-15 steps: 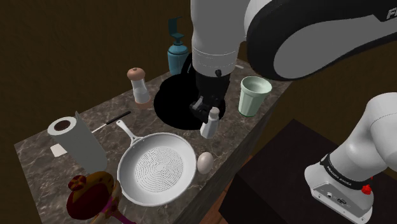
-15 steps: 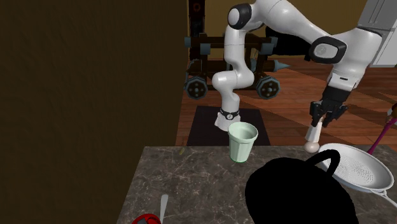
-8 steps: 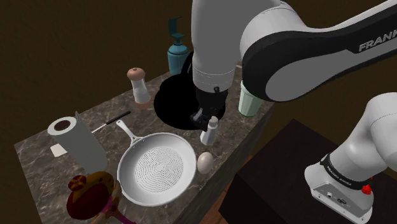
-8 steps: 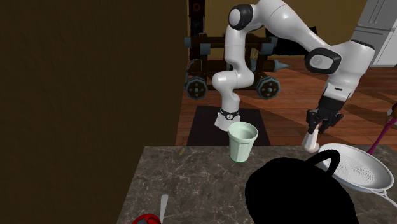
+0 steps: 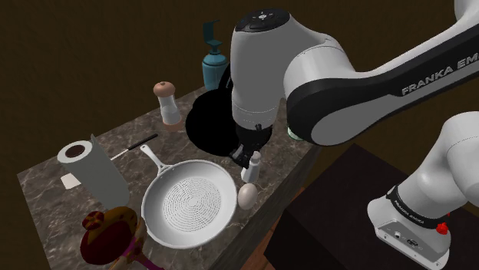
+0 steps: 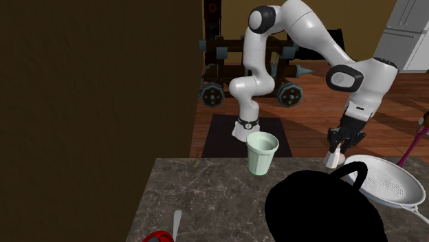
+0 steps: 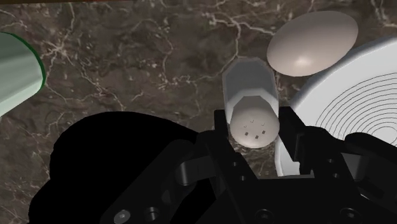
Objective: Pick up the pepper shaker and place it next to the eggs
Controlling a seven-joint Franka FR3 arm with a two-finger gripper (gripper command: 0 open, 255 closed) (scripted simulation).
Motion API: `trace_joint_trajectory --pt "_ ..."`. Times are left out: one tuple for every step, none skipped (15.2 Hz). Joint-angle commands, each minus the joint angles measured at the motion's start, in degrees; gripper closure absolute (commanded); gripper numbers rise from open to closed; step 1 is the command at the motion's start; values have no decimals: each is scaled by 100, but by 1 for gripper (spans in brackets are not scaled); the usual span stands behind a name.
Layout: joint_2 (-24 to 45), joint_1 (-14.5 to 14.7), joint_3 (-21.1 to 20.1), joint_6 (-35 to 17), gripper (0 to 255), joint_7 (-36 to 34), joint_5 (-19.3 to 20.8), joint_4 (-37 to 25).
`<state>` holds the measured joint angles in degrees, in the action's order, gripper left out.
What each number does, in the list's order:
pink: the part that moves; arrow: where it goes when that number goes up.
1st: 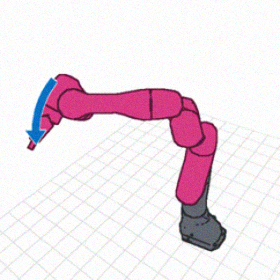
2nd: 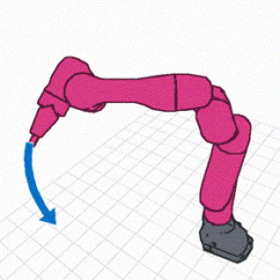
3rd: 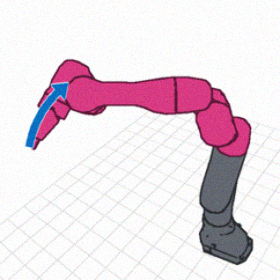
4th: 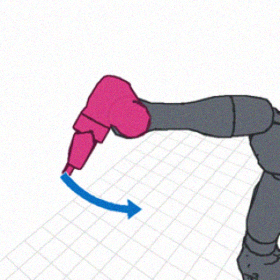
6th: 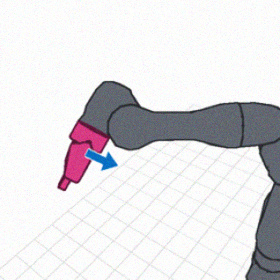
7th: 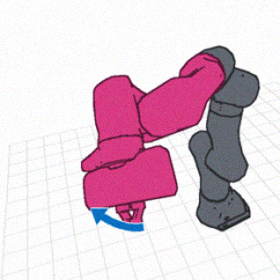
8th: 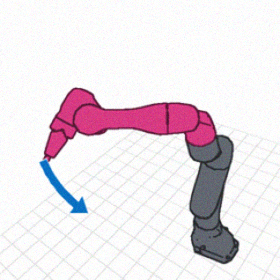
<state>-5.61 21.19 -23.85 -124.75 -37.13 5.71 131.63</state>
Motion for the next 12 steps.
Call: trace_joint_trajectory --pt "90 -4 -11 -154 255 -57 55 71" --pt "150 -7 -17 -251 255 -93 93 116" --pt "149 -6 -16 -251 255 -92 92 117" --pt "150 -6 -16 -251 255 -92 93 116" --pt "150 -6 -16 -251 255 -93 93 116" --pt "150 -6 -16 -251 255 -93 93 116" --pt "150 -6 -16 -251 255 -93 93 116" --pt "150 -6 -16 -251 255 -93 93 116" --pt "150 -6 -16 -251 255 -93 93 116" --pt "150 -6 -16 -251 255 -93 93 116" --pt "150 -6 -16 -250 0 -93 93 116" --pt "150 -6 -16 -250 0 -93 93 116"
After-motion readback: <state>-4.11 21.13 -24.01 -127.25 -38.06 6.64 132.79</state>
